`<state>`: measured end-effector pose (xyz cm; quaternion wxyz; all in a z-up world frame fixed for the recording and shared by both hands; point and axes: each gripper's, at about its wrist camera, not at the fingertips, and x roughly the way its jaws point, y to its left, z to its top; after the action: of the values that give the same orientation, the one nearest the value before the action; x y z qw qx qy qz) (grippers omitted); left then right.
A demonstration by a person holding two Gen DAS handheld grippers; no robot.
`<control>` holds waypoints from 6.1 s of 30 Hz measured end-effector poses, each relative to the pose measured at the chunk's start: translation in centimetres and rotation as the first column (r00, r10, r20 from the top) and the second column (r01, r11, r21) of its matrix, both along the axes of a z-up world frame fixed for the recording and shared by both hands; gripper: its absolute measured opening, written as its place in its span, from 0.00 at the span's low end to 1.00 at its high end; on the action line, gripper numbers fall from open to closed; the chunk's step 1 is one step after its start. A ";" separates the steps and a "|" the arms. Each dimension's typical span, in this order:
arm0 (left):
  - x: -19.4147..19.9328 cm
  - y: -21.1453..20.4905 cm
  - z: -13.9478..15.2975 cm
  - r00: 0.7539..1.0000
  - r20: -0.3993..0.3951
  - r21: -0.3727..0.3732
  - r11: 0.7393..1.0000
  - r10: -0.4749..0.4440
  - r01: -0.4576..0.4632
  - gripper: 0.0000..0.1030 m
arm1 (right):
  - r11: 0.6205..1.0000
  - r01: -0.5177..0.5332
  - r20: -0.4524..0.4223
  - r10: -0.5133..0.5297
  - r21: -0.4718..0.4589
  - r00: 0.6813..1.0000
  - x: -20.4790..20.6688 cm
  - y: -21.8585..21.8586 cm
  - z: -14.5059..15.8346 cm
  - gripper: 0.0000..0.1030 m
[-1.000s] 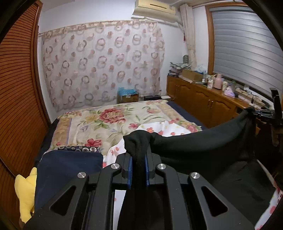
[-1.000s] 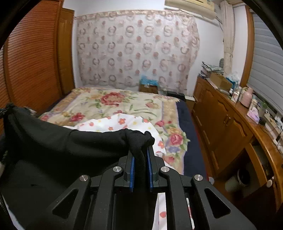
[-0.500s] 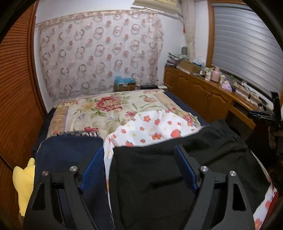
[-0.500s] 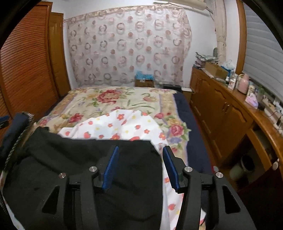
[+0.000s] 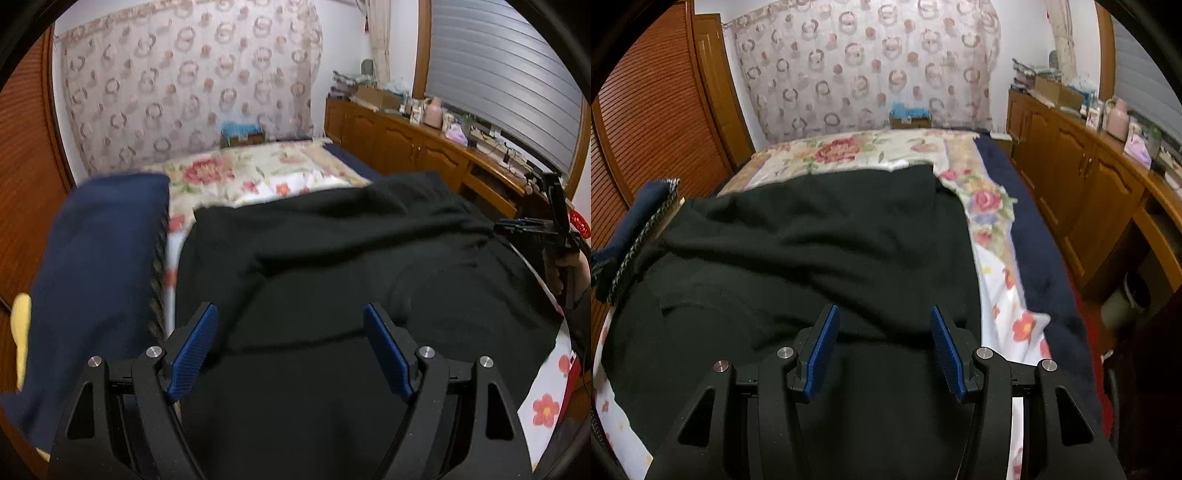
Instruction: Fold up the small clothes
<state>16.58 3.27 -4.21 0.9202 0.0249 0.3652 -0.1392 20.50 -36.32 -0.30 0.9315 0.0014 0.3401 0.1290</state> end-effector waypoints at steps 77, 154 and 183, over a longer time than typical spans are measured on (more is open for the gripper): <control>1.4 1.5 1.1 0.998 0.006 0.122 0.991 0.057 -0.058 0.04 | 0.998 0.047 0.005 -0.047 -0.040 0.999 3.6 0.5 -0.5 0.06; -11.6 4.1 -6.9 0.979 -0.119 0.031 0.986 0.166 -0.164 0.75 | 0.995 -0.066 0.058 0.070 -0.073 0.996 -14.5 3.7 -6.6 0.58; -12.9 -0.3 0.8 0.999 0.047 -0.250 0.968 -0.019 0.030 0.08 | 0.998 -0.042 0.101 0.046 -0.042 0.994 -14.5 3.8 -8.0 0.64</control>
<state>3.73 2.99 -3.37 0.9219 -0.0841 0.3238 -0.1951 6.01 -32.51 -8.31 0.9444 -0.0313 0.2946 0.1425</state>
